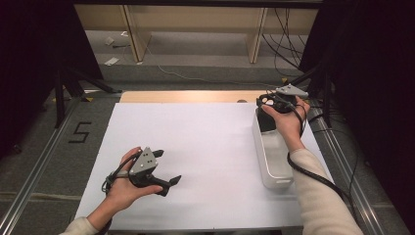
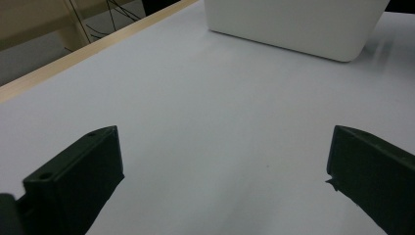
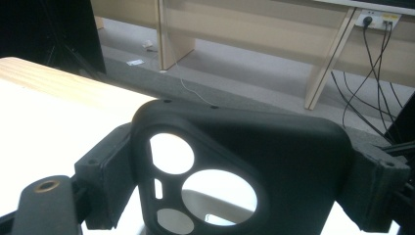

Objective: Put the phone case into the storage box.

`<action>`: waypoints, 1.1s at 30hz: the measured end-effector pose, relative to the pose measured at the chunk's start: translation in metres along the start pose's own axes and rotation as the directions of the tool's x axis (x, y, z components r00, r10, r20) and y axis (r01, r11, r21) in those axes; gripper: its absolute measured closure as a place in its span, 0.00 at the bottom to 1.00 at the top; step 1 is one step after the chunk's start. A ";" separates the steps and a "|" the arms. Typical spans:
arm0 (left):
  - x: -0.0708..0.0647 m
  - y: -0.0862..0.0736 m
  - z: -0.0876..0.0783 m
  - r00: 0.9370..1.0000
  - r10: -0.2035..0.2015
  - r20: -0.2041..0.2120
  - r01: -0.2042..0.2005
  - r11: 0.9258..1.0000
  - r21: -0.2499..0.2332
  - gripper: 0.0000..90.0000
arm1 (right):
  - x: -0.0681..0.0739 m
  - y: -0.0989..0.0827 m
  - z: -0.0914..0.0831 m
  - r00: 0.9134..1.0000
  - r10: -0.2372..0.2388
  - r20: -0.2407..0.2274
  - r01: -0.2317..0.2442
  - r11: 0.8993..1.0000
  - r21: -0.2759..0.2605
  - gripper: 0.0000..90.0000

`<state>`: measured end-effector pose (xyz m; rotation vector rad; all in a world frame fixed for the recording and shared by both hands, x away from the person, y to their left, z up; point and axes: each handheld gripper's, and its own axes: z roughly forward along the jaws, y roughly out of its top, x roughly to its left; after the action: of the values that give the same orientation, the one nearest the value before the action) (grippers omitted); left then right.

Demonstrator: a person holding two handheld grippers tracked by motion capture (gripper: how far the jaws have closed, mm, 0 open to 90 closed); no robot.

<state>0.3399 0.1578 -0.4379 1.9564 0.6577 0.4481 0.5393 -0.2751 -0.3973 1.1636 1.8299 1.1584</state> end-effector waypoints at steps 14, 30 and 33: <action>0.000 0.000 0.000 1.000 0.002 0.003 -0.002 1.000 0.001 0.00 | 0.000 -0.002 0.003 1.000 -0.003 0.000 0.003 1.000 0.013 0.17; 0.000 0.000 0.001 1.000 0.002 0.005 -0.002 1.000 0.002 0.00 | 0.000 -0.005 0.008 1.000 0.004 0.001 -0.004 1.000 0.023 0.17; 0.000 0.000 0.001 1.000 0.003 0.004 -0.003 1.000 0.003 0.00 | 0.000 -0.005 0.010 1.000 0.007 0.008 -0.007 1.000 0.019 0.16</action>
<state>0.3402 0.1570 -0.4382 1.9604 0.6533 0.4448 0.5459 -0.2734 -0.4058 1.1851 1.8356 1.1410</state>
